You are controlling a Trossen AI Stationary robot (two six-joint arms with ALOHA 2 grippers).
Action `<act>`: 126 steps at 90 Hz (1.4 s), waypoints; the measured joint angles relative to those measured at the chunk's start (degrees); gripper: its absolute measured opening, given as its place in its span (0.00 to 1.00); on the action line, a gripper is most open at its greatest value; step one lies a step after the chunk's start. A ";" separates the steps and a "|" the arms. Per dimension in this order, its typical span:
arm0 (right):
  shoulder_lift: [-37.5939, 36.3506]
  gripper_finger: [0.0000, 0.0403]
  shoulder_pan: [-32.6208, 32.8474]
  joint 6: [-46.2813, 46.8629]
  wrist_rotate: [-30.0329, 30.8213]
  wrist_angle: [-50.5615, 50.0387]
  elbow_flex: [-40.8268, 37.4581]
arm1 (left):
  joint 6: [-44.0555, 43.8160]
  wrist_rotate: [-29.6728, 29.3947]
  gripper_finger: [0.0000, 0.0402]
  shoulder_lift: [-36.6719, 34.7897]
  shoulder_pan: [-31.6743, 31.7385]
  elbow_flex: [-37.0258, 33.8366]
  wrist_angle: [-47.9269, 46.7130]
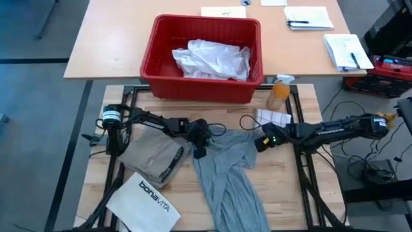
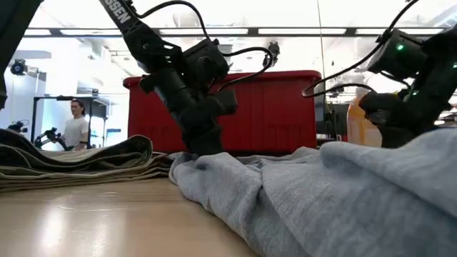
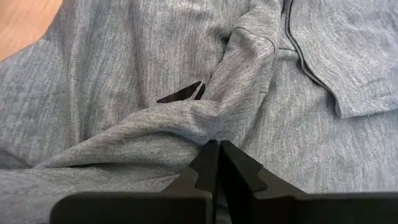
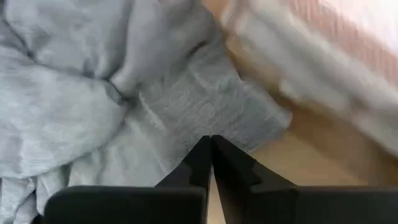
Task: Fold laundry
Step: Fold the gray shirt
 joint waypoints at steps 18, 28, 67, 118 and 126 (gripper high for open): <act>0.14 0.00 10.29 14.15 7.39 -15.49 4.92 | 0.25 0.00 0.00 -0.13 0.16 -0.04 -0.22; 0.35 0.00 14.60 23.79 10.85 -28.66 8.28 | 0.31 0.09 0.00 -0.13 0.26 -0.06 -0.22; 0.01 0.00 20.81 12.86 10.42 -23.70 15.16 | 0.44 0.07 0.00 -0.24 0.28 -0.15 0.13; 10.45 0.00 26.11 -17.90 11.64 22.30 -1.90 | 0.64 0.04 0.00 -0.33 0.31 -0.17 0.35; 10.55 0.00 27.18 -14.25 12.47 20.31 -2.23 | 0.64 0.04 0.00 -0.33 0.31 -0.17 0.35</act>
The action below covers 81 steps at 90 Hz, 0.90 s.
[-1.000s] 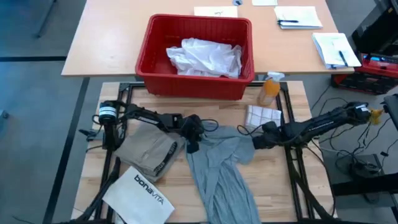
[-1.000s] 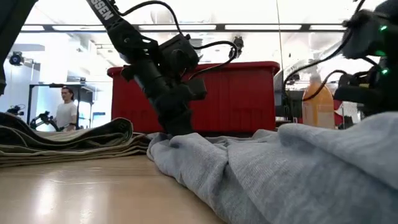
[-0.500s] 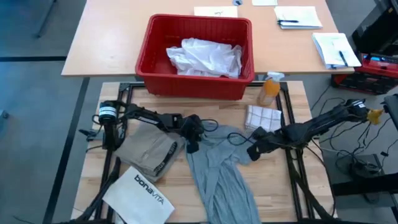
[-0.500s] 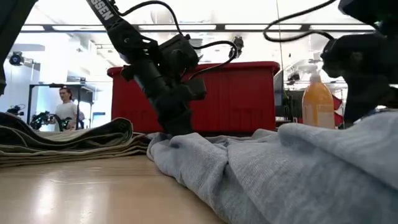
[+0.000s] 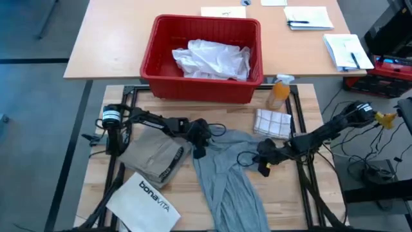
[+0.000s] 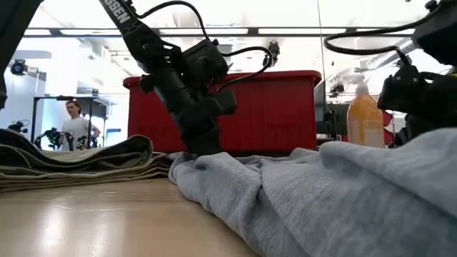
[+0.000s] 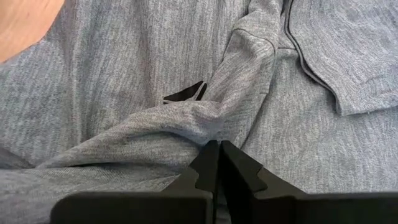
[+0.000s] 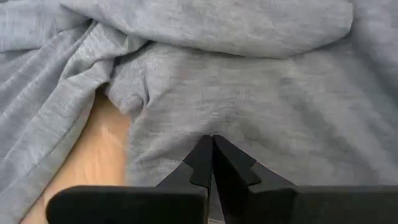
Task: Fold laundry
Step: Fold the gray shirt
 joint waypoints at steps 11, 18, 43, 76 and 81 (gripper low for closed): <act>-0.25 0.00 2.78 8.68 3.15 -4.09 0.62 | 0.00 0.01 0.00 -0.02 0.00 0.00 0.00; -0.25 0.00 5.62 9.38 5.04 -5.70 1.29 | 0.00 0.00 0.00 -0.02 0.00 0.00 -0.02; -0.54 0.00 14.35 13.83 9.66 -19.20 9.39 | 0.54 0.00 0.00 -0.02 0.00 0.00 -0.02; -2.01 0.00 11.04 5.21 20.64 -22.46 15.87 | 0.65 -0.24 0.00 -0.79 0.04 -0.02 -0.42; -2.01 0.00 7.06 0.53 16.56 -19.34 15.87 | 0.67 -0.31 0.00 -1.02 0.05 -0.04 -0.56</act>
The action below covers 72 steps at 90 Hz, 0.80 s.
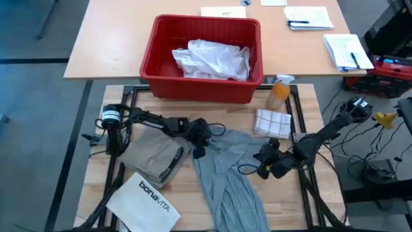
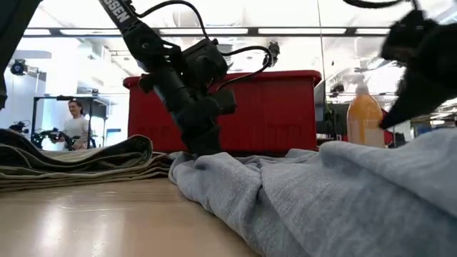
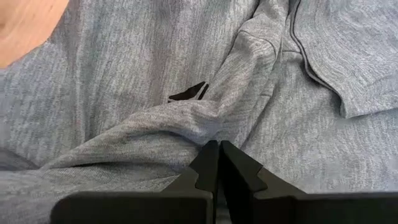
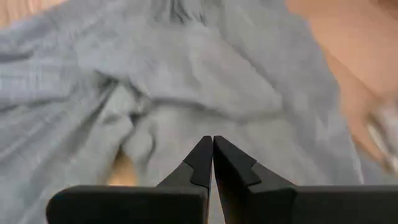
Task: Fold laundry
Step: Fold the gray shirt
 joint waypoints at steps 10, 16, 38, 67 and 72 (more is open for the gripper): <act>0.07 0.00 -9.84 -9.55 -15.07 5.88 0.00 | 0.08 -0.22 0.00 -0.95 0.02 -0.07 -0.32; -0.02 0.00 -15.30 -13.41 -20.09 9.69 0.02 | 0.46 -0.31 0.00 -2.04 0.02 -0.07 -0.25; 1.99 0.00 -27.83 -29.44 -32.18 17.80 0.87 | 0.56 -0.35 0.00 -6.00 0.02 -0.04 1.04; 16.68 0.23 -31.43 -41.02 -39.47 19.42 10.10 | 0.44 -2.35 0.00 -6.91 -0.06 0.02 1.85; 19.71 0.29 -31.46 -43.52 -39.38 17.66 12.41 | 0.26 -2.36 0.00 -6.91 -0.20 0.02 1.81</act>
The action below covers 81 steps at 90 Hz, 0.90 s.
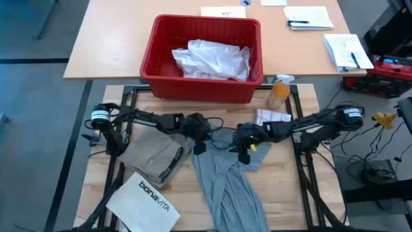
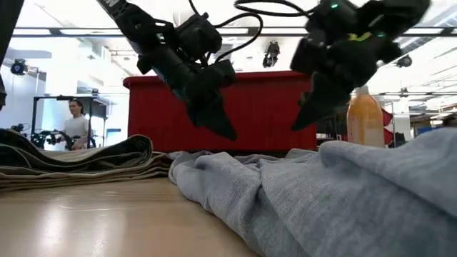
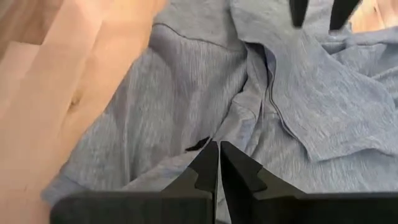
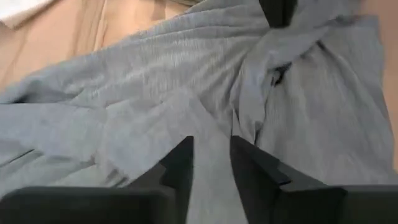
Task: Fold laundry
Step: Fold the gray shirt
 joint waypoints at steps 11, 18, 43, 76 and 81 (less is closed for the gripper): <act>6.62 0.37 0.01 -1.56 2.06 -7.79 3.56 | -1.01 0.02 0.00 -0.19 -0.11 0.00 0.01; 9.00 0.36 0.01 -1.59 2.00 -8.49 4.77 | -1.10 0.04 0.00 -0.41 -0.13 0.00 0.07; 5.68 0.10 0.01 -1.09 3.03 -10.73 6.15 | 1.75 0.07 0.00 -0.85 -0.11 0.00 -1.64; -8.97 0.00 0.02 -0.04 5.09 -24.46 6.14 | 4.40 1.14 0.00 -5.31 0.24 3.82 -4.12; -11.50 0.00 0.04 -0.04 5.06 -25.56 6.17 | 5.41 1.14 0.00 -5.25 0.29 4.40 -4.48</act>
